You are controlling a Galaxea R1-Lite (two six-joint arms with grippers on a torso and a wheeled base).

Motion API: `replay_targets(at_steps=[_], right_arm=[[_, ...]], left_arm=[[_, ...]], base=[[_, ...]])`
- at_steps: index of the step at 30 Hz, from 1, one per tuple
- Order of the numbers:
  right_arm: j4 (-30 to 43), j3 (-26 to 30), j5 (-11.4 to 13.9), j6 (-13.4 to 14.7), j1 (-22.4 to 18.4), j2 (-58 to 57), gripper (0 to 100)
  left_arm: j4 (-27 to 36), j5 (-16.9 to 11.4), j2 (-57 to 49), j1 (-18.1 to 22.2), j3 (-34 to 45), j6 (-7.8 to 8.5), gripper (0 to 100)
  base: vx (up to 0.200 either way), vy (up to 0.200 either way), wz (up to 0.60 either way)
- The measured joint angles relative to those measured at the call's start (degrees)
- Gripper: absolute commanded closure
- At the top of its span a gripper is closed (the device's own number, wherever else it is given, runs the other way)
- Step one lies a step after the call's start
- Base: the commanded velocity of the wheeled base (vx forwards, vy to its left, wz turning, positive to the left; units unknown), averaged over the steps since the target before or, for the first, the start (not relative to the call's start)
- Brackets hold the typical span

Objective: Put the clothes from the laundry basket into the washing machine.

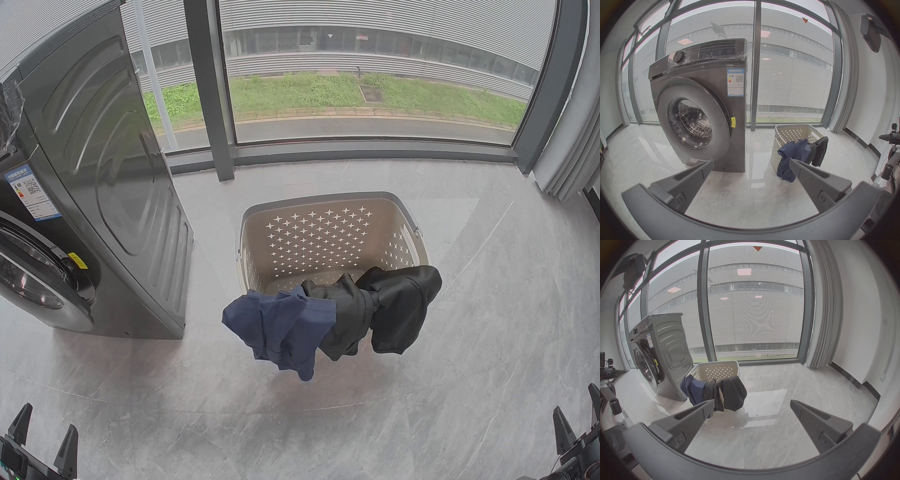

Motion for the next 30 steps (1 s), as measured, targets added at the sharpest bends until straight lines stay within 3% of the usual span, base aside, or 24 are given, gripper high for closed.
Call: replay_targets(at_steps=[9, 12, 24, 30], right_arm=[[0.0, 0.0, 0.0, 0.05, 0.0, 0.0, 0], [0.0, 0.0, 0.0, 0.07, 0.07, 0.0, 0], [0.0, 0.0, -0.01, 0.11, 0.02, 0.02, 0], [-0.02, 0.0, -0.01, 0.09, 0.07, 0.02, 0]], left_arm=[[0.0, 0.0, -0.02, 0.0, 0.0, 0.01, 0], [0.0, 0.01, -0.02, 0.02, 0.0, 0.0, 0], [0.02, 0.01, 0.0, 0.0, 0.0, 0.01, 0], [0.0, 0.0, 0.0, 0.02, 0.0, 0.01, 0]], base=[[0.2, 0.0, 0.0], [0.0, 0.0, 0.0], [0.0, -0.2, 0.0], [0.0, 0.0, 0.0]])
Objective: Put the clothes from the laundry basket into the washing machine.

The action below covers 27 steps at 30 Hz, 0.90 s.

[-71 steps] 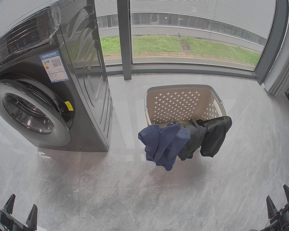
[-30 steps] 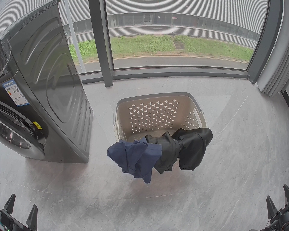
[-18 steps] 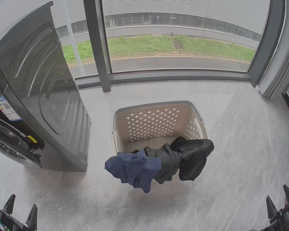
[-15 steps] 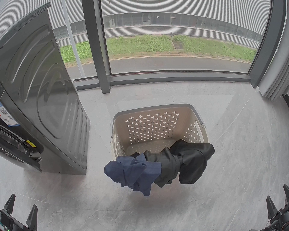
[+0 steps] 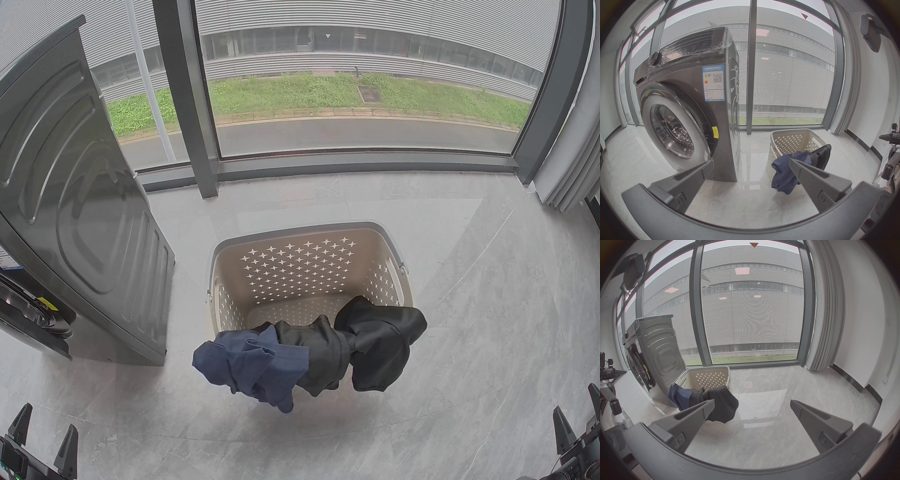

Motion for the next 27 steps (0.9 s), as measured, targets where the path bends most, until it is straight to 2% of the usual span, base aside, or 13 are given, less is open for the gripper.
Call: replay_targets(at_steps=[3, 9, 18, 24, 27], right_arm=[[0.0, 0.0, 0.0, 0.02, -0.02, 0.0, 0], [0.02, 0.0, 0.0, 0.02, -0.05, 0.0, 0], [0.0, 0.0, 0.01, 0.02, 0.01, 0.02, 0], [-0.02, 0.0, 0.0, 0.02, 0.04, 0.0, 0], [0.02, 0.0, 0.01, -0.01, 0.04, 0.0, 0]], left_arm=[[0.02, 0.0, 0.0, -0.02, 0.0, -0.04, 0], [0.0, 0.0, 0.0, -0.02, 0.0, -0.01, 0], [0.0, 0.01, 0.0, -0.02, 0.0, -0.09, 0], [0.02, 0.0, 0.0, -0.05, 0.0, -0.09, 0], [0.0, 0.0, -0.02, -0.05, 0.0, -0.23, 0]], base=[[0.0, 0.0, 0.0], [0.2, 0.0, 0.0], [0.0, 0.0, 0.0], [0.2, 0.0, 0.0], [0.0, 0.0, 0.0]])
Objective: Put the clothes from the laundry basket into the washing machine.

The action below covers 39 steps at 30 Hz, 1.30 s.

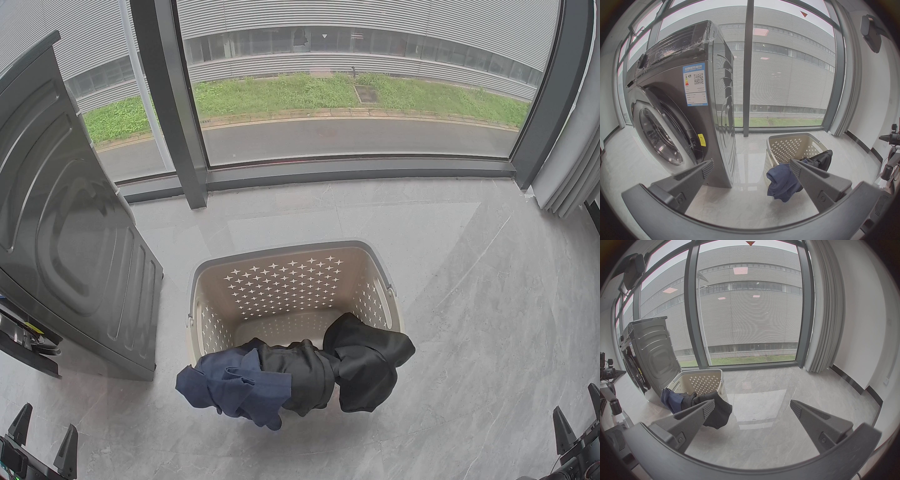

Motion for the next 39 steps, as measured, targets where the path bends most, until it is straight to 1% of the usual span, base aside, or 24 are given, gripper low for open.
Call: replay_targets(at_steps=[3, 10, 15, 21, 27, 30, 36, 39], right_arm=[[-0.02, 0.0, -0.01, -0.05, 0.0, 0.0, 0], [0.0, 0.0, 0.0, -0.07, 0.0, 0.0, 0], [0.0, 0.0, 0.05, -0.07, 0.0, 0.0, 0], [0.0, 0.0, 0.0, -0.07, 0.0, 0.02, 0], [0.0, 0.0, 0.0, -0.07, 0.0, 0.0, 0], [0.0, 0.0, -0.01, -0.05, 0.0, 0.02, 0], [0.0, 0.0, 0.0, -0.05, 0.0, 0.0, 0], [0.0, 0.0, 0.0, -0.05, 0.0, 0.0, 0]], left_arm=[[0.0, 0.0, 0.0, -0.02, 0.0, -0.05, 0], [0.0, 0.0, 0.02, 0.0, 0.0, -0.05, 0], [0.0, 0.01, 0.02, -0.02, 0.0, -0.02, 0], [0.0, 0.01, 0.02, 0.0, 0.0, -0.05, 0], [0.0, 0.01, 0.02, -0.05, 0.0, -0.05, 0], [0.0, 0.01, 0.02, 0.0, 0.0, -0.05, 0], [0.02, 0.0, 0.0, 0.0, 0.0, -0.02, 0], [0.0, 0.01, 0.02, -0.05, 0.0, -0.05, 0]], base=[[0.0, 0.0, 0.0], [0.2, 0.0, 0.0], [0.0, 0.0, 0.0], [0.2, 0.0, 0.0], [0.0, 0.0, 0.0], [0.2, 0.0, 0.0], [0.0, 0.0, 0.0], [0.2, 0.0, 0.0]])
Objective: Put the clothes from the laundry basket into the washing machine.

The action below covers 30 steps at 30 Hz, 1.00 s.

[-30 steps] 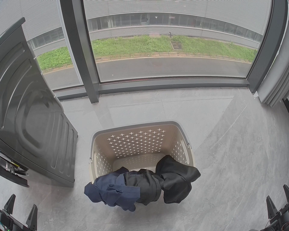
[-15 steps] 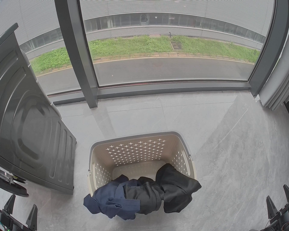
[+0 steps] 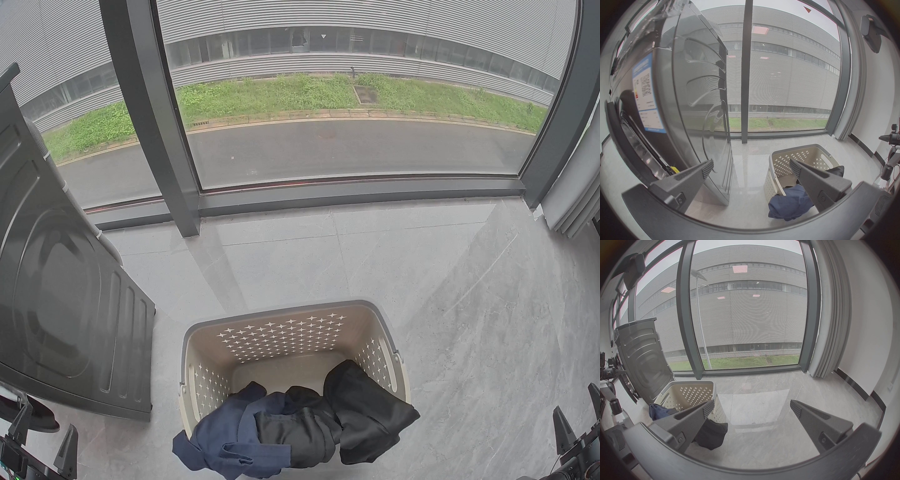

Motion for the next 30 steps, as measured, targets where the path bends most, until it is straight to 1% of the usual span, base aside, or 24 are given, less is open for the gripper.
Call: replay_targets(at_steps=[4, 15, 21, 30], right_arm=[[0.0, 0.0, 0.0, 0.0, 0.02, 0.02, 0], [0.0, 0.0, 0.05, 0.0, 0.0, 0.02, 0], [0.0, 0.0, 0.0, 0.0, 0.02, 0.0, 0], [0.0, 0.0, 0.02, 0.02, 0.0, 0.02, 0]], left_arm=[[0.0, 0.0, 0.0, 0.02, 0.0, 0.02, 0], [0.0, 0.0, 0.0, 0.0, 0.0, 0.0, 0], [0.0, -0.01, 0.0, 0.02, 0.0, 0.0, 0], [0.0, -0.01, 0.0, 0.05, 0.0, 0.0, 0]], base=[[0.2, 0.0, 0.0], [0.0, 0.0, 0.0], [0.2, 0.0, 0.0], [0.0, 0.0, 0.0]])
